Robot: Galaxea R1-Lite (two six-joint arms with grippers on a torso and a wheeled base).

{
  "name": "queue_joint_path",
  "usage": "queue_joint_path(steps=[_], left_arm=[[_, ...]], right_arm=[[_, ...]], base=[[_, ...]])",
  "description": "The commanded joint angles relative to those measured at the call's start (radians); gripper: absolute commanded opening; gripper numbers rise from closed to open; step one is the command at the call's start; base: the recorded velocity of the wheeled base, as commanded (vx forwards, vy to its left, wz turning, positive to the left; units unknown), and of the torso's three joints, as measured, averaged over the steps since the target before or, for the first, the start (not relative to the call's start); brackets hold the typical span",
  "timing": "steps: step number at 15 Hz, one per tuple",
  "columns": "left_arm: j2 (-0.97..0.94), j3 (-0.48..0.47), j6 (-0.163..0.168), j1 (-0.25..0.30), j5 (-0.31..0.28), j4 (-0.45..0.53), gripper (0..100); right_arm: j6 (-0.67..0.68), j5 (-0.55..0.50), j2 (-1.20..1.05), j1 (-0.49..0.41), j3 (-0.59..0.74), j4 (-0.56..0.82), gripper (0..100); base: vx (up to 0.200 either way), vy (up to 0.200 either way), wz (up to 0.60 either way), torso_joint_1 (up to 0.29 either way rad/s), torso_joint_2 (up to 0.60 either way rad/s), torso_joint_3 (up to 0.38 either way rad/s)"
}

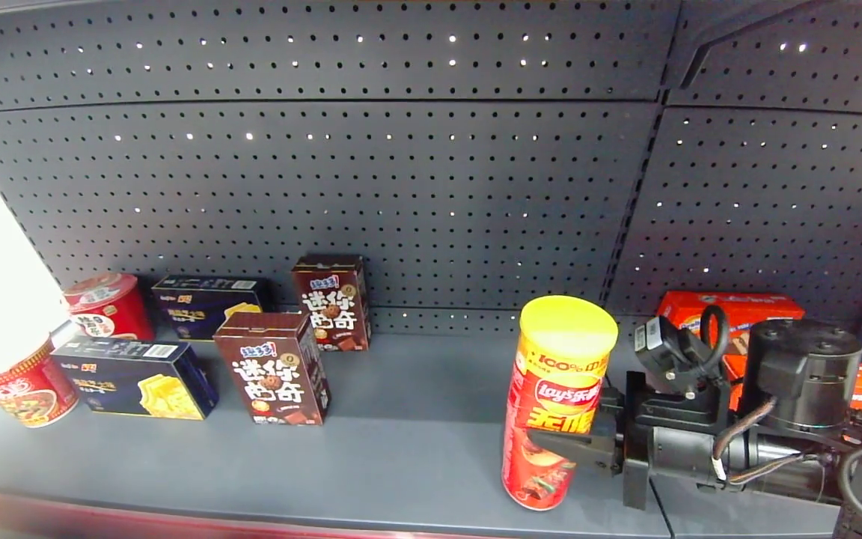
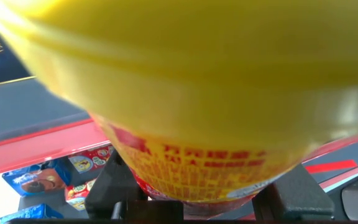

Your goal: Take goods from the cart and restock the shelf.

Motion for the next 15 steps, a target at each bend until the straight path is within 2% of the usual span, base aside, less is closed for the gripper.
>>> queue_joint_path(steps=[1,4,8,9,15], left_arm=[[0.002,0.0,0.0,0.0,0.0,0.001,0],[0.002,0.0,-0.017,0.0,0.0,0.0,0],[0.002,0.0,-0.021,0.0,0.0,0.0,0],[0.002,0.0,-0.021,0.0,0.0,0.0,0],[0.002,0.0,-0.015,0.0,-0.002,0.0,0]], right_arm=[[-0.001,0.0,0.062,-0.004,-0.019,-0.005,0],[-0.001,0.0,0.101,-0.004,-0.046,-0.006,0],[-0.002,0.003,0.125,-0.004,-0.052,-0.012,0],[-0.002,0.003,0.127,-0.004,-0.05,-0.025,100],[-0.007,-0.003,0.045,-0.021,0.031,-0.029,100]], base=[[0.0,0.0,0.0,0.0,0.0,0.0],[0.0,0.0,0.0,0.0,0.0,0.0],[0.0,0.0,0.0,0.0,0.0,0.0],[0.0,0.0,0.0,0.0,0.0,0.0],[0.0,0.0,0.0,0.0,0.0,0.0]])
